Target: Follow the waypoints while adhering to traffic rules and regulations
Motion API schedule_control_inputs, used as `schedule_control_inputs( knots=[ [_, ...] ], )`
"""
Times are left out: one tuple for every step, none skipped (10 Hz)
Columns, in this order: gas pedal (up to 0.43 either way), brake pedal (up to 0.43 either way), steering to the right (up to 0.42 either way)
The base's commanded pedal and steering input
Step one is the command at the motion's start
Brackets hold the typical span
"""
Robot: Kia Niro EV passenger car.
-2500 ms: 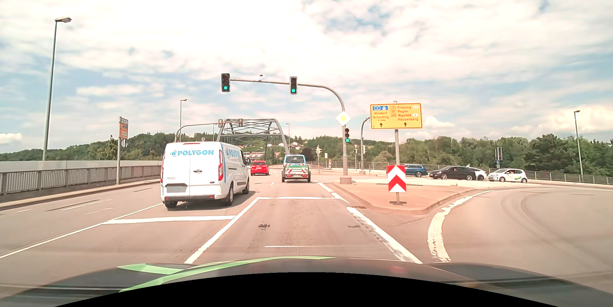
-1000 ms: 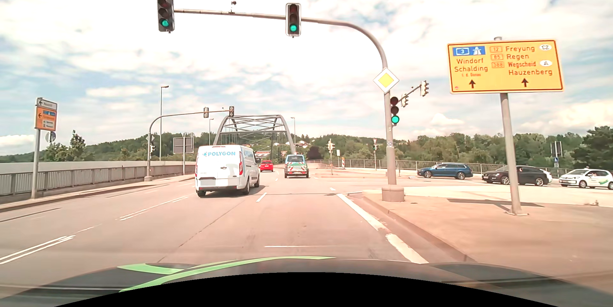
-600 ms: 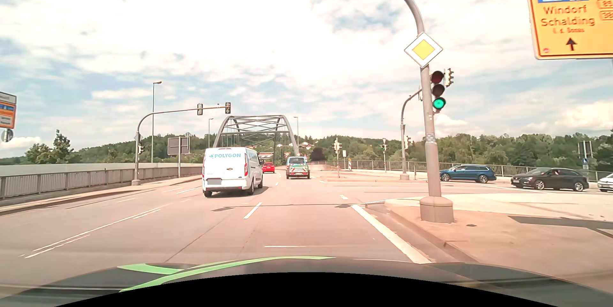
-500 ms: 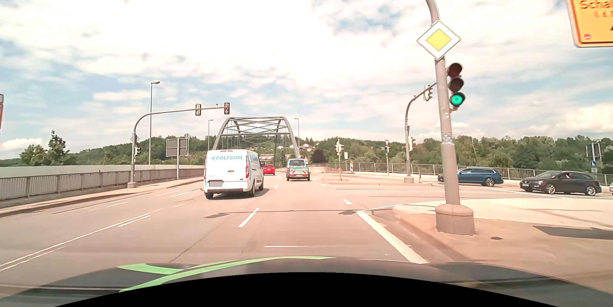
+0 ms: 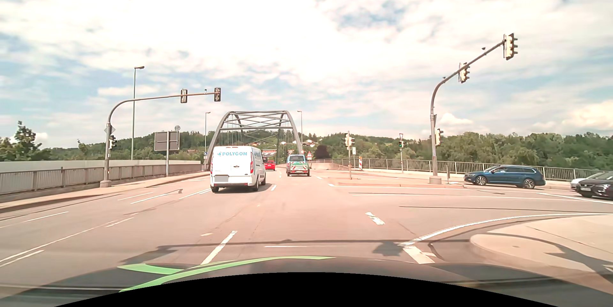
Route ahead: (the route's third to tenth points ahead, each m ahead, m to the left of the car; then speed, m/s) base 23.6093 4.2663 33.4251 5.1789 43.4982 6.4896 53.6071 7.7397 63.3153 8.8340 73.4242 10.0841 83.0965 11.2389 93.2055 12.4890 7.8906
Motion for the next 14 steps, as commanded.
schedule_control_inputs(
  knots=[
    [0.248,0.0,-0.008],
    [0.248,0.0,-0.008],
    [0.248,0.0,-0.008],
    [0.248,0.0,-0.008],
    [0.248,0.0,-0.009],
    [0.248,0.0,-0.014],
    [0.248,0.0,-0.019],
    [0.248,0.0,-0.02],
    [0.248,0.0,-0.02],
    [0.248,0.0,-0.02],
    [0.248,0.0,-0.02],
    [0.24,0.0,-0.019],
    [0.22,0.0,-0.018],
    [0.189,0.0,-0.016]
  ],
)
